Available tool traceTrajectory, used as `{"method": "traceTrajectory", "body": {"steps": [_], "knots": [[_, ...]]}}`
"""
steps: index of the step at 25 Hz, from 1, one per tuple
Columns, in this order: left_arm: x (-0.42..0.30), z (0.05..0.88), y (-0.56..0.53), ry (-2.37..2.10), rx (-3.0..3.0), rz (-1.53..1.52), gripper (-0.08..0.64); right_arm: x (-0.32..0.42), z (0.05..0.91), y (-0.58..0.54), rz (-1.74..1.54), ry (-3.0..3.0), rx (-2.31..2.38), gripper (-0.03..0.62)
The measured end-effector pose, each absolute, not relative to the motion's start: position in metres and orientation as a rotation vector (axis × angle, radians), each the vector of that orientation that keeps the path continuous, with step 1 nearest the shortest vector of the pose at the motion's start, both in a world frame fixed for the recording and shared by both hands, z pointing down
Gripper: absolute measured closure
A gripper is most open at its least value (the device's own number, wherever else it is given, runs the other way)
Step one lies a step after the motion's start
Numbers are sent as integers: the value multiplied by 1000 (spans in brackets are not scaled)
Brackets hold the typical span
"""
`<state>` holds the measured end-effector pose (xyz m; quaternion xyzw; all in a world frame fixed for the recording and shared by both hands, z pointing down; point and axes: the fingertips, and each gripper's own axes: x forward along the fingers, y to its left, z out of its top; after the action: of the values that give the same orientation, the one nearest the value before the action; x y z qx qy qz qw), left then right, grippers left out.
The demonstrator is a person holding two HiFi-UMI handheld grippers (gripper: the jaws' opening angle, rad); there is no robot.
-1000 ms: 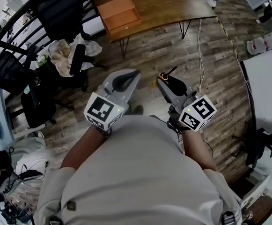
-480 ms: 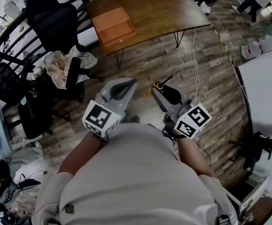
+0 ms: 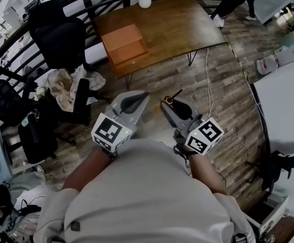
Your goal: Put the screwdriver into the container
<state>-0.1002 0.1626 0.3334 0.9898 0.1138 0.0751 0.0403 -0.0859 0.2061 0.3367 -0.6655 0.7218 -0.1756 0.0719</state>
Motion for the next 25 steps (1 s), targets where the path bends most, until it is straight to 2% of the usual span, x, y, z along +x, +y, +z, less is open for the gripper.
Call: {"method": "traceTrajectory", "body": {"steps": [12,25], "knots": [[-96,300,40,351,3076,199,557,-76,306,84,-460,2158,-2006,509],[-94,307,-12,253,3063,213,557,-67,310,32,-489,2210,-1937,509]]}}
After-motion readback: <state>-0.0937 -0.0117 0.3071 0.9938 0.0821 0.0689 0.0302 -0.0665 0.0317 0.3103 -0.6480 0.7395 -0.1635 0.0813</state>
